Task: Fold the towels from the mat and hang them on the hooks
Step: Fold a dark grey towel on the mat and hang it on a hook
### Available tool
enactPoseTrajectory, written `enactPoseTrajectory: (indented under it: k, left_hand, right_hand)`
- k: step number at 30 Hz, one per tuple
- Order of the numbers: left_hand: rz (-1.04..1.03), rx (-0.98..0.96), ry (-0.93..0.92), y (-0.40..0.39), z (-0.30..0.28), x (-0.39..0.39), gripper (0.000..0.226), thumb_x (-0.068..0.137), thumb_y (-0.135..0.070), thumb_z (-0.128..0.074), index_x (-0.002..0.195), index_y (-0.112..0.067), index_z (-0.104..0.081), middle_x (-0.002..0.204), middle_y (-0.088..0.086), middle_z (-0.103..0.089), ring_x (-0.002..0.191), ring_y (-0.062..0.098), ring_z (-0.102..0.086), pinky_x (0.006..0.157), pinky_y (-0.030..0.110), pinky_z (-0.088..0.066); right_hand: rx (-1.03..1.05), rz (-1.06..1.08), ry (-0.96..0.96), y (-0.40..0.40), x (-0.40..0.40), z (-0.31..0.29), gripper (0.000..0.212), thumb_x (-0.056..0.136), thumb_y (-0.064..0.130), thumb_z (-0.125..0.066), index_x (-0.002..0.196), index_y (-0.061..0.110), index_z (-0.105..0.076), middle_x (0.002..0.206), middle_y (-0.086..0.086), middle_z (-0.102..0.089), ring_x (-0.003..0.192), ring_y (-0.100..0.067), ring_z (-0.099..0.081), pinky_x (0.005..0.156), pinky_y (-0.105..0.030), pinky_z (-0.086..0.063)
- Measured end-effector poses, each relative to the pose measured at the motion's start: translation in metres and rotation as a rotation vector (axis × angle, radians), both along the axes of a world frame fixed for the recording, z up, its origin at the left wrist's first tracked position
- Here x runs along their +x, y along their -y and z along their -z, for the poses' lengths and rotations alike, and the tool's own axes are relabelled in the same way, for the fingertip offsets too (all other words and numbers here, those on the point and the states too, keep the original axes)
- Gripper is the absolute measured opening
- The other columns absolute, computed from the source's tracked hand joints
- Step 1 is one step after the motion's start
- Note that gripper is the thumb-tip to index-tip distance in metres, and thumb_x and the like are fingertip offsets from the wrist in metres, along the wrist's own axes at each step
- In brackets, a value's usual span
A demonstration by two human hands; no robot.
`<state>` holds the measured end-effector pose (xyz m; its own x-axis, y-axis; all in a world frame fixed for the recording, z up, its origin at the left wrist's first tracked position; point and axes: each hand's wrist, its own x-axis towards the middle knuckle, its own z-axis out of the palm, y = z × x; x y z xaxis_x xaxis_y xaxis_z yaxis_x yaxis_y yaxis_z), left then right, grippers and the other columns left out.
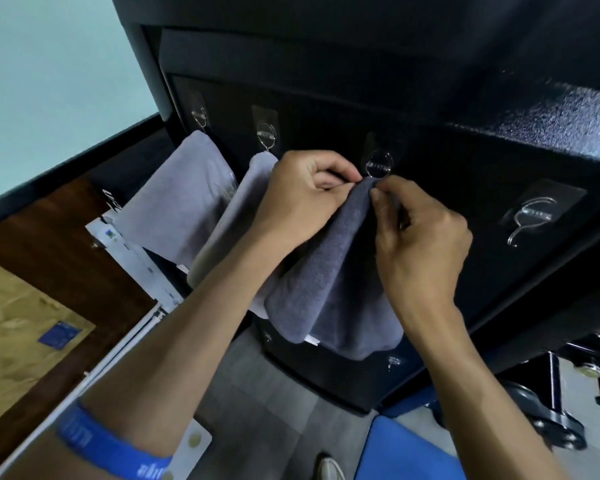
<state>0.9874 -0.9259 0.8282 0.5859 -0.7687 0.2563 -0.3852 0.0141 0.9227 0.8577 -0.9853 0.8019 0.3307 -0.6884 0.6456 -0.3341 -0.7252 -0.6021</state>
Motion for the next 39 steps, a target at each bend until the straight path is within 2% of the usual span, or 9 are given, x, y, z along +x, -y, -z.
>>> enactPoseTrajectory:
  k: [8, 13, 17, 21, 24, 27, 30, 34, 39]
  left_hand:
    - [-0.009, 0.063, -0.093, -0.003, 0.017, -0.008, 0.019, 0.090, -0.006, -0.061, 0.087, -0.021, -0.072, 0.077, -0.002, -0.075, 0.072, 0.009, -0.071, 0.066, 0.022, -0.053]
    - [0.034, 0.063, -0.200, -0.020, 0.034, -0.015, 0.024, 0.097, -0.014, -0.054, 0.112, -0.025, -0.069, 0.105, -0.009, -0.073, 0.103, 0.003, -0.066, 0.091, 0.022, -0.052]
    - [-0.166, 0.034, -0.221, -0.047, 0.067, -0.024, 0.023, 0.096, -0.013, -0.055, 0.105, -0.030, -0.069, 0.103, -0.015, -0.072, 0.101, -0.002, -0.064, 0.086, 0.016, -0.050]
    - [-0.279, 0.042, -0.277, -0.092, 0.125, -0.029, 0.031, 0.095, -0.009, -0.055, 0.102, -0.036, -0.068, 0.109, -0.011, -0.070, 0.106, 0.009, -0.064, 0.089, 0.027, -0.049]
    - [-0.311, 0.143, -0.393, -0.128, 0.173, -0.032, 0.041, 0.093, 0.004, -0.052, 0.099, -0.033, -0.066, 0.104, -0.005, -0.069, 0.102, 0.022, -0.064, 0.086, 0.030, -0.049]
    - [-0.192, 0.241, -0.395, -0.160, 0.206, -0.037, 0.047, 0.088, 0.003, -0.058, 0.090, -0.042, -0.069, 0.097, 0.000, -0.070, 0.093, 0.019, -0.064, 0.082, 0.018, -0.048]
    - [0.058, 0.329, -0.326, -0.182, 0.219, -0.042, 0.033, 0.089, -0.004, -0.062, 0.101, -0.035, -0.066, 0.100, -0.003, -0.070, 0.093, 0.005, -0.064, 0.083, 0.009, -0.045]
    - [0.273, 0.393, -0.226, -0.191, 0.226, -0.059, 0.029, 0.088, -0.014, -0.064, 0.108, -0.035, -0.060, 0.104, -0.007, -0.067, 0.091, 0.000, -0.063, 0.077, 0.009, -0.046]
    - [0.565, 0.485, -0.115, -0.185, 0.220, -0.122, 0.035, 0.091, -0.015, -0.060, 0.122, -0.030, -0.059, 0.107, -0.016, -0.062, 0.098, -0.004, -0.060, 0.083, 0.018, -0.048]
  right_hand:
    - [-0.018, 0.005, -0.144, -0.003, -0.010, 0.024, 0.045, 0.097, 0.034, -0.032, 0.134, 0.025, -0.056, 0.101, -0.003, -0.068, 0.086, -0.028, -0.063, 0.065, -0.044, -0.054]
    - [-0.011, -0.075, -0.174, -0.005, -0.022, 0.043, 0.049, 0.095, 0.022, -0.044, 0.144, 0.026, -0.044, 0.103, -0.001, -0.060, 0.085, -0.023, -0.056, 0.063, -0.042, -0.052]
    - [-0.030, -0.029, -0.128, -0.011, -0.032, 0.061, 0.044, 0.097, 0.018, -0.045, 0.141, 0.019, -0.050, 0.128, -0.006, -0.052, 0.101, -0.022, -0.052, 0.074, -0.033, -0.048]
    - [0.090, 0.042, -0.083, -0.032, -0.043, 0.086, 0.037, 0.093, 0.009, -0.056, 0.131, 0.011, -0.055, 0.136, -0.011, -0.042, 0.114, -0.023, -0.049, 0.085, -0.025, -0.040]
    - [0.161, 0.067, -0.150, -0.063, -0.054, 0.116, 0.041, 0.088, 0.005, -0.057, 0.128, 0.010, -0.053, 0.134, -0.008, -0.042, 0.112, -0.025, -0.050, 0.086, -0.029, -0.044]
    - [0.214, 0.105, -0.242, -0.105, -0.065, 0.153, 0.038, 0.087, 0.008, -0.050, 0.125, 0.011, -0.053, 0.128, -0.006, -0.046, 0.104, -0.026, -0.052, 0.087, -0.032, -0.044]
    - [0.412, 0.188, -0.291, -0.162, -0.081, 0.192, 0.041, 0.091, 0.016, -0.048, 0.132, 0.022, -0.047, 0.123, 0.003, -0.052, 0.103, -0.019, -0.055, 0.085, -0.031, -0.047]
    - [0.701, 0.330, -0.296, -0.247, -0.114, 0.223, 0.042, 0.093, 0.033, -0.052, 0.134, 0.028, -0.045, 0.125, 0.013, -0.055, 0.110, -0.012, -0.052, 0.092, -0.034, -0.046]
    - [0.942, 0.496, -0.259, -0.334, -0.165, 0.243, 0.069, 0.084, 0.066, -0.032, 0.140, 0.027, -0.043, 0.136, 0.015, -0.050, 0.118, -0.013, -0.049, 0.096, -0.030, -0.043]
